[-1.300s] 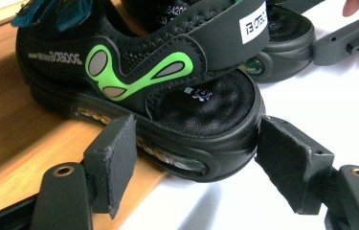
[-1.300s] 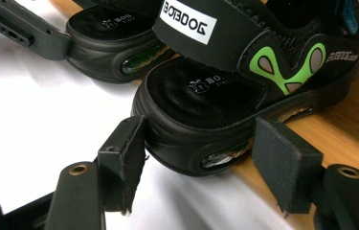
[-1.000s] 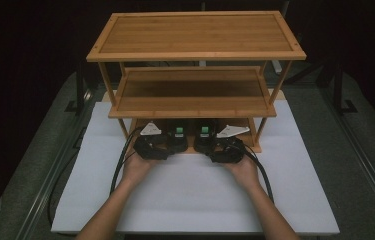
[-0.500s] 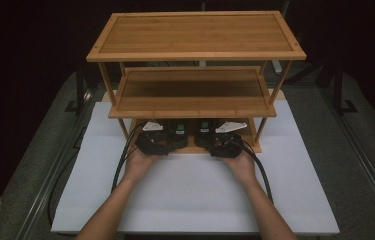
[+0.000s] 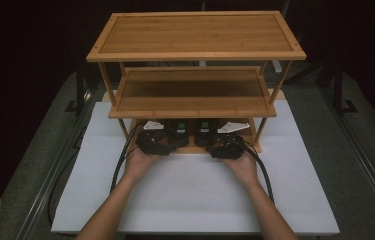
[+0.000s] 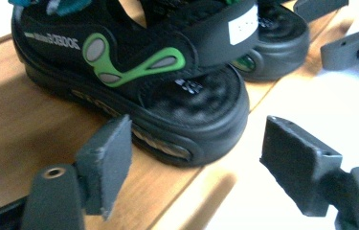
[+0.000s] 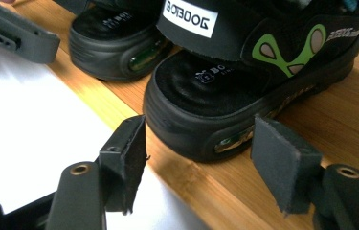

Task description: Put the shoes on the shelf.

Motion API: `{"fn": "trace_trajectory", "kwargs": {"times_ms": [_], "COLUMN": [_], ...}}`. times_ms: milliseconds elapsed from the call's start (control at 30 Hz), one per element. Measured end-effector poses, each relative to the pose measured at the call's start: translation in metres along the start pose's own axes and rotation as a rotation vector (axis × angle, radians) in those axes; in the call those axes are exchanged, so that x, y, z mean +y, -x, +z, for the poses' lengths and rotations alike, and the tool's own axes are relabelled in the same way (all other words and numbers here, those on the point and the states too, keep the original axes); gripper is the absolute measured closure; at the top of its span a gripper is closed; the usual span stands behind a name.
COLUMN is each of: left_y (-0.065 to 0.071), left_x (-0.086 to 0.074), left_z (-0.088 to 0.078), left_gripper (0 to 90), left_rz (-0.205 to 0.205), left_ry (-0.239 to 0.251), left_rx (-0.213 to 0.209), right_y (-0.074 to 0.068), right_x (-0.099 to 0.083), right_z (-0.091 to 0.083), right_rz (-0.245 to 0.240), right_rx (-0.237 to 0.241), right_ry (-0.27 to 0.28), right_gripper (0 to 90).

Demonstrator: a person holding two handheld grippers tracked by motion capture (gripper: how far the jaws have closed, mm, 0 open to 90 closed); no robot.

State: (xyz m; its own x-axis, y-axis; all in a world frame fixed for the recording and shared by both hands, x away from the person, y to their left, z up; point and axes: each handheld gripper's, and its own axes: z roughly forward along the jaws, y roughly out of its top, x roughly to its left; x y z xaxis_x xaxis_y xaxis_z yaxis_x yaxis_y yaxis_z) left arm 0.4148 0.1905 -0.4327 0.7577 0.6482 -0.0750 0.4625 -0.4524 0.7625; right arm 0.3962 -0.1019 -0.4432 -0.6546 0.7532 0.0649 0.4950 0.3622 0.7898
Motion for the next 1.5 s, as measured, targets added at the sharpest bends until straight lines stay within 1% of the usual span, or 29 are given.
{"fn": "trace_trajectory", "kwargs": {"times_ms": [33, 133, 167, 200, 233, 267, 300, 367, 500, 533, 600, 667, 700, 733, 800, 867, 900, 933, 967, 1033, 1167, 1267, 1333, 1433, 1500], "left_y": [0.001, 0.003, 0.006, 0.006, 0.008, 0.008, 0.008, 0.008, 0.009, 0.010, 0.014, 0.017, 0.019, 0.020, 0.023, 0.025, 0.027, 0.027, 0.028, 0.030, 0.031, 0.031, 0.032, 0.036, 0.039], "left_x": [0.000, -0.003, -0.005, -0.006, -0.009, -0.010, -0.011, -0.014, -0.020, -0.021, -0.024, -0.026, -0.029, -0.030, -0.035, -0.041, -0.045, -0.048, -0.053, -0.062, -0.079, -0.089, -0.096, -0.108, -0.116], "left_z": [-0.002, -0.007, -0.010, -0.013, -0.015, -0.017, -0.020, -0.026, -0.037, -0.039, -0.046, -0.050, -0.054, -0.056, -0.063, -0.070, -0.075, -0.078, -0.082, -0.090, -0.104, -0.112, -0.118, -0.124, -0.126], "left_gripper": [23.4, 17.8, 16.9, 15.2, 13.7, 13.5, 13.3, 10.5, 9.1, 8.7, 6.9, 6.8, 5.8, 2.9, 2.6, 2.5, 2.5, 2.6, 2.6, 2.6, 2.6, 2.6, 2.5, 2.6, 2.6], "left_rz": [0.011, 0.018, 0.011, 0.020, 0.006, 0.015, 0.022, 0.016, 0.017, 0.020, 0.023, 0.033, 0.037, 0.037, 0.039, 0.038, 0.030, 0.036, 0.031, 0.035, 0.031, 0.019, 0.013, 0.004, -0.005], "left_ry": [-0.011, -0.022, -0.012, -0.026, -0.028, -0.028, -0.028, -0.027, -0.018, -0.021, -0.023, -0.027, -0.029, -0.033, -0.030, -0.028, -0.022, -0.029, -0.027, -0.030, -0.039, -0.044, -0.048, -0.059, -0.069], "left_rx": [0.004, 0.011, 0.011, 0.015, 0.011, 0.013, 0.015, 0.018, 0.019, 0.018, 0.020, 0.019, 0.020, 0.020, 0.016, 0.017, 0.021, 0.023, 0.028, 0.043, 0.060, 0.067, 0.072, 0.086, 0.084], "right_y": [-0.001, -0.001, -0.001, -0.002, -0.001, -0.001, 0.000, 0.002, 0.003, 0.004, 0.005, 0.005, 0.005, 0.005, 0.005, 0.005, 0.005, 0.006, 0.007, 0.009, 0.012, 0.012, 0.012, 0.013, 0.014], "right_x": [0.000, -0.002, -0.004, -0.006, -0.009, -0.011, -0.013, -0.017, -0.023, -0.026, -0.030, -0.033, -0.034, -0.036, -0.040, -0.045, -0.048, -0.052, -0.055, -0.063, -0.079, -0.093, -0.102, -0.113, -0.117], "right_z": [-0.002, -0.009, -0.011, -0.015, -0.019, -0.022, -0.025, -0.032, -0.045, -0.049, -0.056, -0.060, -0.063, -0.066, -0.072, -0.079, -0.082, -0.086, -0.088, -0.095, -0.110, -0.122, -0.127, -0.134, -0.137], "right_rz": [0.006, -0.002, -0.001, 0.002, -0.003, -0.004, -0.002, 0.010, 0.011, 0.011, 0.015, 0.019, 0.021, 0.019, 0.014, 0.008, 0.006, 0.011, 0.012, 0.027, 0.041, 0.049, 0.051, 0.055, 0.059], "right_rx": [0.022, 0.019, 0.020, 0.020, 0.019, 0.018, 0.018, 0.029, 0.023, 0.018, 0.017, 0.018, 0.016, 0.017, -0.003, -0.019, -0.019, -0.015, -0.017, -0.012, -0.025, -0.049, -0.062, -0.082, -0.091], "right_ry": [0.007, -0.011, -0.014, -0.016, -0.016, -0.016, -0.016, -0.018, -0.022, -0.029, -0.021, -0.028, -0.030, -0.035, -0.047, -0.054, -0.057, -0.061, -0.066, -0.083, -0.094, -0.095, -0.111, -0.122, -0.127], "right_gripper": [35.2, 30.7, 29.6, 27.9, 26.7, 26.3, 26.0, 24.5, 19.7, 18.9, 16.9, 14.6, 14.0, 13.5, 12.9, 12.8, 12.5, 11.1, 10.4, 9.6, 8.4, 7.8, 4.7, 2.7, 2.7]}}
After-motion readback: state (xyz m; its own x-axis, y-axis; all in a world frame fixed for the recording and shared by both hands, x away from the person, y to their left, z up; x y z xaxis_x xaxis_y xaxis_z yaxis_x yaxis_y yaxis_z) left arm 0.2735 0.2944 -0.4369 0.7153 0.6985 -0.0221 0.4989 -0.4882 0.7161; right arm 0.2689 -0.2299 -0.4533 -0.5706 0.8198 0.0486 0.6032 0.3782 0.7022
